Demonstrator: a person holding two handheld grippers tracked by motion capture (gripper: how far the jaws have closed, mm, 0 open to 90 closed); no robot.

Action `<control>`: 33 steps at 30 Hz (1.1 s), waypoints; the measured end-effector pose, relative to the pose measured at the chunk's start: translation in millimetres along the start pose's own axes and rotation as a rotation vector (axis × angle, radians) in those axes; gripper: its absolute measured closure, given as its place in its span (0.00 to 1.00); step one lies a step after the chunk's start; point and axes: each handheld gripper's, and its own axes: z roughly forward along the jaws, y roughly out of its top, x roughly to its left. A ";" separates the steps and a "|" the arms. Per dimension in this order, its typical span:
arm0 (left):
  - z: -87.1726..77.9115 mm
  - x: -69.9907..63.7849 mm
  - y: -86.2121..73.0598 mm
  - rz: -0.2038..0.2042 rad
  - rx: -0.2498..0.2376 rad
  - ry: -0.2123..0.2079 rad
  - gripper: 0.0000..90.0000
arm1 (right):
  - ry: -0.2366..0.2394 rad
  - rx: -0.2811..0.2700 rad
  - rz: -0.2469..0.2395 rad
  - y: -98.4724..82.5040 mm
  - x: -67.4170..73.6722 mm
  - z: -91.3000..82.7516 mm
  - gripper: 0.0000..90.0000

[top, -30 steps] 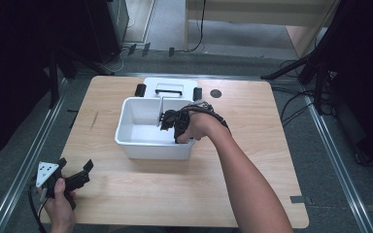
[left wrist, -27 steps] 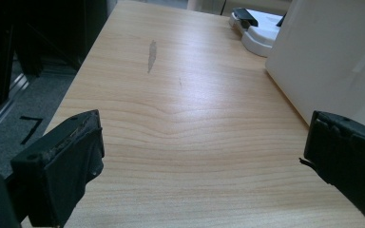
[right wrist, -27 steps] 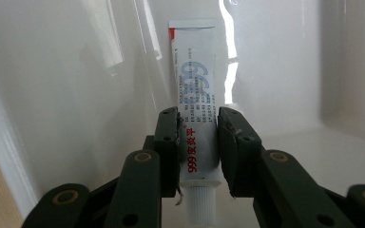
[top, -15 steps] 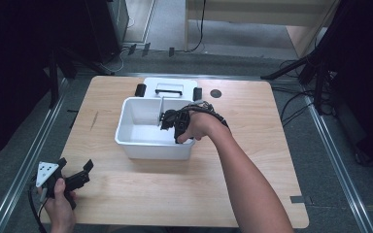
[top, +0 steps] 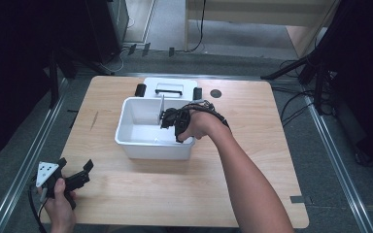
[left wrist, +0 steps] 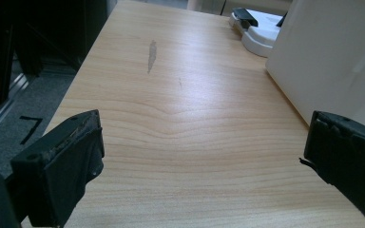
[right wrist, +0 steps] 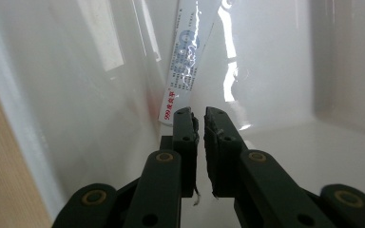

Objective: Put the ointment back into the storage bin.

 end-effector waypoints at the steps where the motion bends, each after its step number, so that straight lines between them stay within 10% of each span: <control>1: 0.0 0.0 0.0 0.000 0.000 0.000 0.00 | 0.000 0.001 -0.003 0.1 0.5 -1.1 0.94; 33: 0.2 -0.6 0.2 0.007 0.003 0.002 0.00 | -0.028 -0.070 0.038 -30.3 5.8 -61.6 0.92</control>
